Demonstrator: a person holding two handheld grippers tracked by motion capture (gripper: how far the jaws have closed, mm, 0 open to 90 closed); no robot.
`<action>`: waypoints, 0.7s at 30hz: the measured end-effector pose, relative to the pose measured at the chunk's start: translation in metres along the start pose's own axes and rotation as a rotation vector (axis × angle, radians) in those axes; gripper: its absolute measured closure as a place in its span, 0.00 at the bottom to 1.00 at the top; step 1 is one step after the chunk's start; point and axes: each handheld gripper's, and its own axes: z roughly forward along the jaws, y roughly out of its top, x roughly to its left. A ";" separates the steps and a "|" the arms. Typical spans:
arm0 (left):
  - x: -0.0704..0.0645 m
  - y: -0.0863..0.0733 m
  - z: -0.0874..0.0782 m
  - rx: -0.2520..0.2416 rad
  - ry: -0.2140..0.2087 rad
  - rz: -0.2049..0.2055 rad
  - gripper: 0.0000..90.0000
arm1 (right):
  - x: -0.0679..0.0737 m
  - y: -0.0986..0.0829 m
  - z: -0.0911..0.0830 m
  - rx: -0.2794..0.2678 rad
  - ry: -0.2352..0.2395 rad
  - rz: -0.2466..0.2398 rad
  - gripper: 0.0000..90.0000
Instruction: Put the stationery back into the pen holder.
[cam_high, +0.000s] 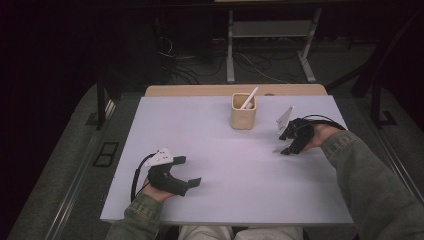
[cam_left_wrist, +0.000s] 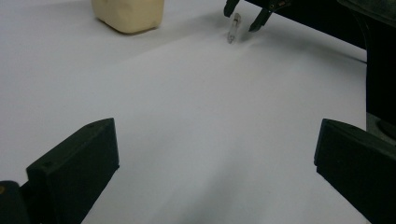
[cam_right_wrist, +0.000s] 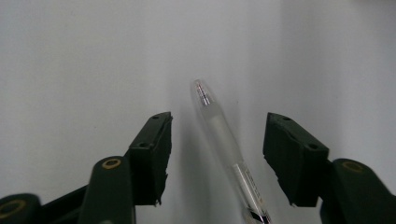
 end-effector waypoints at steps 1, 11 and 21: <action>0.000 0.000 0.000 0.000 0.000 0.001 0.00 | 0.000 0.001 0.002 0.003 0.006 -0.004 0.48; 0.000 0.000 0.000 -0.007 -0.006 0.004 0.00 | -0.002 0.001 0.014 0.048 0.022 -0.031 0.62; 0.000 0.000 0.000 -0.014 -0.012 0.005 0.00 | -0.006 0.002 0.018 0.060 0.013 -0.086 0.80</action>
